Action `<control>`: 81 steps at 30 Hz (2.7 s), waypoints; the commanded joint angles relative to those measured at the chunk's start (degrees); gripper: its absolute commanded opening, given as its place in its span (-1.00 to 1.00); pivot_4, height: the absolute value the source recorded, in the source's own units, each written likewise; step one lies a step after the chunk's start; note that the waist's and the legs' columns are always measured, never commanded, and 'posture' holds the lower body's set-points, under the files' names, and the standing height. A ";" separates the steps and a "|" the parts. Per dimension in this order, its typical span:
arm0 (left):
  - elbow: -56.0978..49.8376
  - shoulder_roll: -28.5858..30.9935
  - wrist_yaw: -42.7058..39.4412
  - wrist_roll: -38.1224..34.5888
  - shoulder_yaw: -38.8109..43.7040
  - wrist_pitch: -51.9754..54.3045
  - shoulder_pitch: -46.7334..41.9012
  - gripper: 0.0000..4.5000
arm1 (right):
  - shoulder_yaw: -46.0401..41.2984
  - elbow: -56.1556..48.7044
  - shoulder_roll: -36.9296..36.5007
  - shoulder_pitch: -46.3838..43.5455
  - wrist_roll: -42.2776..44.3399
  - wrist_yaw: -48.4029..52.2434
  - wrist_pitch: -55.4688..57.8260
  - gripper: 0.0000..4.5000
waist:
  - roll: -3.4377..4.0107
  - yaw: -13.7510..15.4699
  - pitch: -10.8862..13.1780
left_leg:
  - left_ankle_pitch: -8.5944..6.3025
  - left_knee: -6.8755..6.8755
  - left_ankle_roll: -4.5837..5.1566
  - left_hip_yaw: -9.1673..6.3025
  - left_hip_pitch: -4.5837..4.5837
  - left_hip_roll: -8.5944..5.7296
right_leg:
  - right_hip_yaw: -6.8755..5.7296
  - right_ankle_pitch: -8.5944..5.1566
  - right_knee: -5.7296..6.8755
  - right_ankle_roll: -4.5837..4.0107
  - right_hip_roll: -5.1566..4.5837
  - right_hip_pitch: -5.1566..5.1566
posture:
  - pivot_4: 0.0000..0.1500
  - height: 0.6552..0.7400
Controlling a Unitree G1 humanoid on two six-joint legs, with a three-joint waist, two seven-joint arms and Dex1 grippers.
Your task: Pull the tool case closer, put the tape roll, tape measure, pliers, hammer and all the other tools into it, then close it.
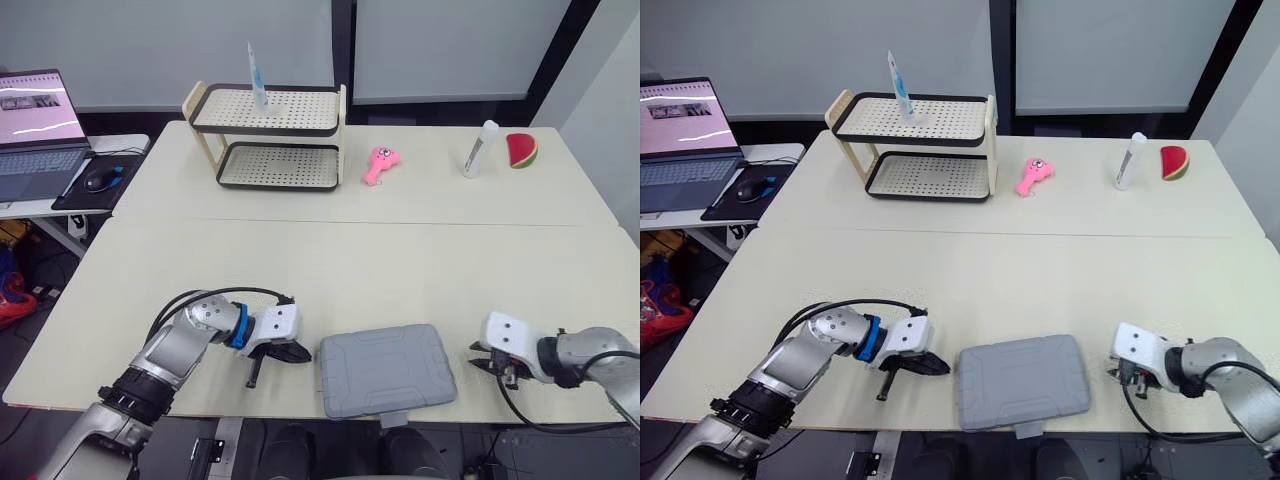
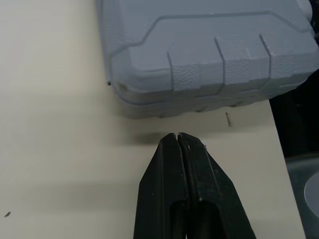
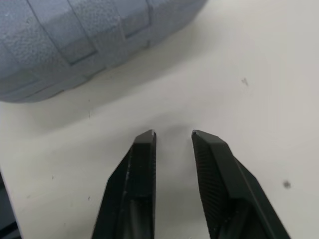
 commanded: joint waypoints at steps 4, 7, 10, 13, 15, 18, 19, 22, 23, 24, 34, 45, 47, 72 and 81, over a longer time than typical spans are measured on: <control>-0.43 -3.42 1.23 2.36 -2.81 -0.18 -1.70 -1.00 | 3.08 -2.09 1.72 -1.06 -3.30 3.90 -0.09 -1.00 | -0.06 0.54 0.00 | 0.00 0.04 0.00 -0.04 -0.02 -0.05 | -0.03 0.00 -0.04 0.00 -0.05 0.06 | 1.00 1.00; 0.62 -5.89 2.53 2.79 -3.22 -0.81 -2.53 -1.00 | 2.59 -5.68 1.47 0.60 -1.96 5.79 2.13 -1.00 | -0.06 0.89 0.00 | 0.00 0.05 0.00 -0.07 -0.02 -0.07 | -0.05 0.00 -0.05 0.00 -0.07 0.08 | 1.00 1.00; 2.43 -7.70 3.75 3.35 -2.87 -2.61 -3.64 -1.00 | 1.79 -8.01 1.44 1.82 -1.42 6.47 4.52 -1.00 | -0.06 0.98 0.00 | 0.00 0.06 0.00 -0.06 -0.02 -0.07 | -0.05 0.00 -0.05 0.00 -0.07 0.08 | 1.00 1.00; 4.61 -9.19 4.93 4.00 -2.45 -3.99 -4.98 -1.00 | 1.29 -9.16 1.59 2.68 -1.59 6.70 5.92 -1.00 | -0.06 1.42 0.00 | 0.00 0.06 -0.01 -0.08 -0.01 -0.08 | -0.06 0.00 -0.05 0.00 -0.07 0.09 | 1.00 1.00; 6.33 -10.16 5.85 4.47 -2.13 -5.14 -6.19 -1.00 | 0.96 -9.38 1.86 3.04 -2.01 6.53 6.11 -1.00 | -0.06 1.57 0.01 | 0.00 0.07 -0.01 -0.07 -0.01 -0.08 | -0.06 0.00 -0.05 0.00 -0.07 0.09 | 1.00 1.00; 7.54 -10.46 5.78 4.69 -2.10 -5.78 -6.81 -1.00 | 0.56 -9.61 2.16 3.22 -2.21 6.37 6.51 -1.00 | -0.06 1.62 0.01 | 0.00 0.09 -0.01 -0.07 -0.01 -0.09 | -0.07 0.00 -0.04 0.00 -0.07 0.09 | 1.00 1.00; 7.91 -10.45 5.77 4.72 -2.18 -6.01 -6.96 -1.00 | 0.48 -9.68 2.22 3.26 -2.22 6.39 6.64 -1.00 | -0.06 1.60 0.01 | 0.00 0.09 -0.01 -0.06 -0.01 -0.09 | -0.07 0.00 -0.04 0.00 -0.07 0.09 | 1.00 1.00; 7.81 -9.93 4.96 4.52 -2.58 -5.62 -6.82 -1.00 | 0.20 -9.36 2.62 3.26 -2.56 6.01 6.55 -1.00 | -0.06 1.60 0.01 | 0.01 0.09 -0.01 -0.07 -0.01 -0.09 | -0.07 0.00 -0.04 0.00 -0.07 0.09 | 1.00 1.00; 7.42 -9.57 4.30 4.36 -2.78 -5.40 -6.56 -1.00 | 0.20 -9.15 2.71 3.21 -2.69 6.02 6.41 -1.00 | -0.06 1.60 0.01 | 0.01 0.09 -0.01 -0.07 -0.01 -0.09 | -0.07 0.00 -0.04 0.00 -0.07 0.09 | 1.00 1.00; 6.59 -8.97 3.19 4.06 -3.09 -5.09 -6.08 -1.00 | 0.15 -8.87 2.93 3.06 -2.79 5.91 6.31 -1.00 | -0.06 1.59 0.01 | 0.01 0.09 -0.01 -0.07 -0.01 -0.09 | -0.07 0.00 -0.04 0.00 -0.07 0.09 | 1.00 1.00; 2.14 -8.35 2.19 4.43 -3.63 -3.17 -2.99 -1.00 | 0.45 -10.01 3.04 4.22 -2.74 6.62 6.72 -1.00 | -0.06 1.46 0.00 | 0.01 0.08 -0.01 -0.09 0.00 -0.07 | -0.07 0.00 -0.04 0.00 -0.06 0.10 | 1.00 1.00; 2.64 -8.17 2.81 5.08 -3.50 -3.04 -2.71 -1.00 | 0.45 -8.94 2.85 4.89 -3.92 6.35 5.72 -1.00 | -0.07 1.50 -0.01 | 0.01 0.09 -0.01 -0.09 0.00 -0.07 | -0.08 0.00 -0.04 0.00 -0.06 0.11 | 1.00 1.00; 2.61 -7.90 2.57 4.98 -3.49 -2.97 -2.65 -1.00 | 0.25 -8.09 2.79 4.61 -4.06 6.40 5.31 -1.00 | -0.07 1.49 -0.01 | 0.01 0.09 -0.01 -0.09 0.00 -0.07 | -0.08 0.00 -0.04 0.00 -0.06 0.11 | 1.00 1.00; 14.45 3.79 6.86 -8.94 21.78 -12.79 -0.51 -0.22 | -23.80 4.85 0.54 6.57 4.88 5.26 -8.20 -0.49 | -0.07 1.30 -0.02 | 0.01 0.09 -0.01 -0.06 0.05 -0.06 | -0.10 0.00 0.00 0.00 -0.09 0.09 | 1.00 1.00; 22.92 5.98 13.80 -11.13 32.55 -13.49 -1.11 0.99 | -32.71 15.63 2.97 0.86 7.74 2.63 -11.48 0.32 | -0.07 0.66 -0.02 | 0.01 0.08 -0.01 -0.05 0.06 -0.05 | -0.13 0.00 0.04 0.00 -0.10 0.09 | 1.00 1.00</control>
